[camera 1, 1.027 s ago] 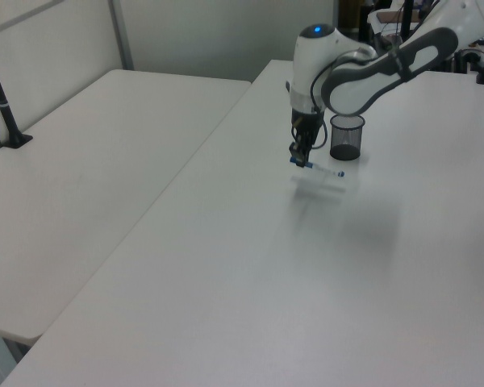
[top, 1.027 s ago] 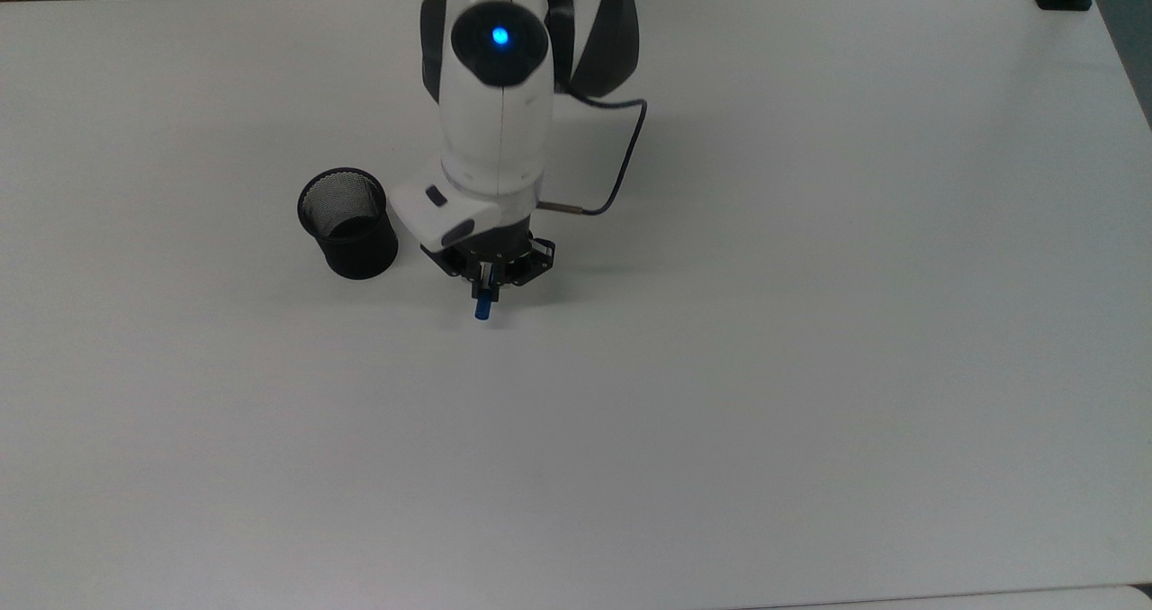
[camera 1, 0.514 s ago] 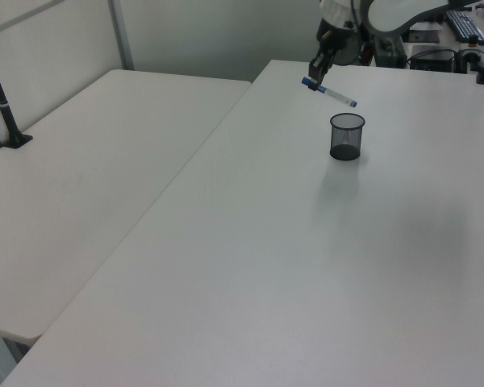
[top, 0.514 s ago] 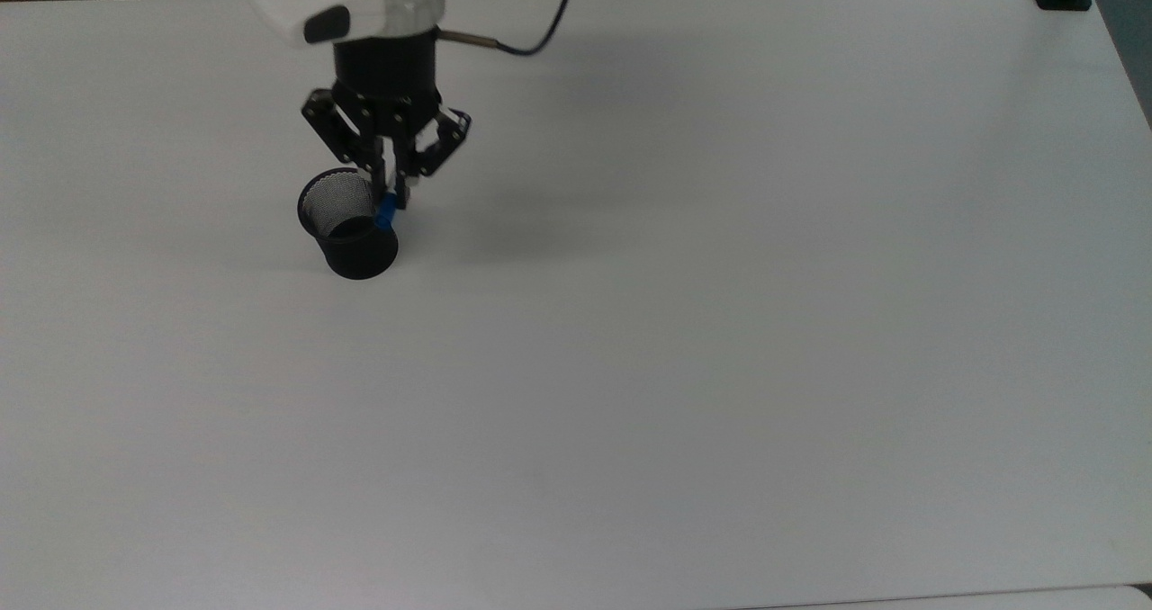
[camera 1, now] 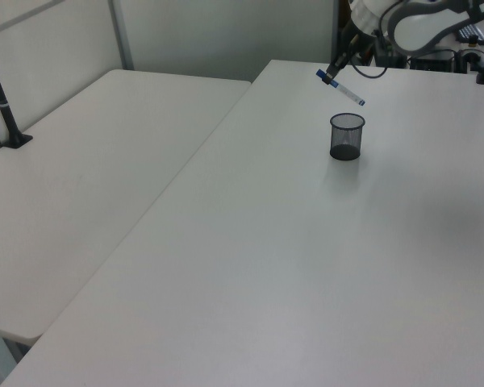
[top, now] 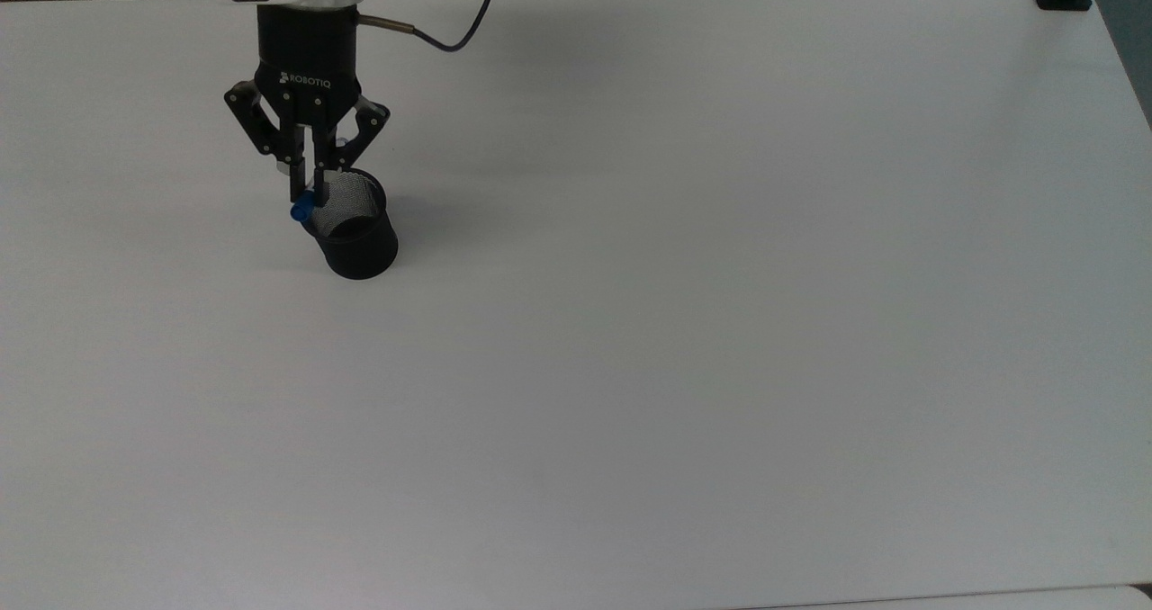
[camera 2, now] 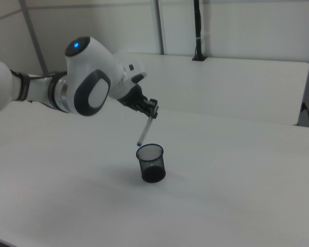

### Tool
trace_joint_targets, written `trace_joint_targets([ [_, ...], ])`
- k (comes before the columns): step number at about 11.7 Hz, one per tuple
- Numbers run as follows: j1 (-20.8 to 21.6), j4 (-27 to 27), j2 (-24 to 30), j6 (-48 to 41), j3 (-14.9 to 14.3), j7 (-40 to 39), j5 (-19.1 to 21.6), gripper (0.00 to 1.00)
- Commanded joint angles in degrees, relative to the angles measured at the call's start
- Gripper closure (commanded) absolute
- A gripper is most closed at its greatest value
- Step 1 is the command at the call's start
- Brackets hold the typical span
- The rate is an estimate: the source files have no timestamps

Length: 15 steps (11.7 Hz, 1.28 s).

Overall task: Insert the marker
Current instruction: 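Lower the marker into the cup and open the gripper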

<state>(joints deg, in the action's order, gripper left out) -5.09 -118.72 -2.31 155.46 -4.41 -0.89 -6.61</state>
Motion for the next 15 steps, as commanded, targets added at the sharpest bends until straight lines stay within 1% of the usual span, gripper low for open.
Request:
trace_joint_targets([
  [1,-1.2,-4.1,-0.8,8.8,0.4,-1.0,-1.2,1.0],
  [4,-1.1,-4.2,-3.0,13.5,0.4,-0.9,-1.1,1.0],
  [6,-1.0,-4.2,-5.8,16.8,0.4,-0.9,-1.2,1.0],
  [9,-0.8,-4.8,-6.7,18.1,0.4,-0.9,-1.1,1.0],
  [10,-0.9,-5.1,-6.7,18.0,0.4,-0.9,-1.1,0.93],
  [11,-1.2,-5.2,-6.4,17.9,0.4,-1.0,-1.1,0.81],
  [12,-1.5,-5.1,-6.4,17.8,0.4,-0.9,-1.1,0.54],
  [13,-1.5,-5.1,-6.3,17.8,0.3,-0.6,-1.1,0.44],
  [14,-1.6,-5.1,-5.9,17.7,0.3,-0.3,-1.0,0.39],
  [15,-1.6,-5.1,-5.8,17.6,0.3,-0.1,-1.0,0.36],
])
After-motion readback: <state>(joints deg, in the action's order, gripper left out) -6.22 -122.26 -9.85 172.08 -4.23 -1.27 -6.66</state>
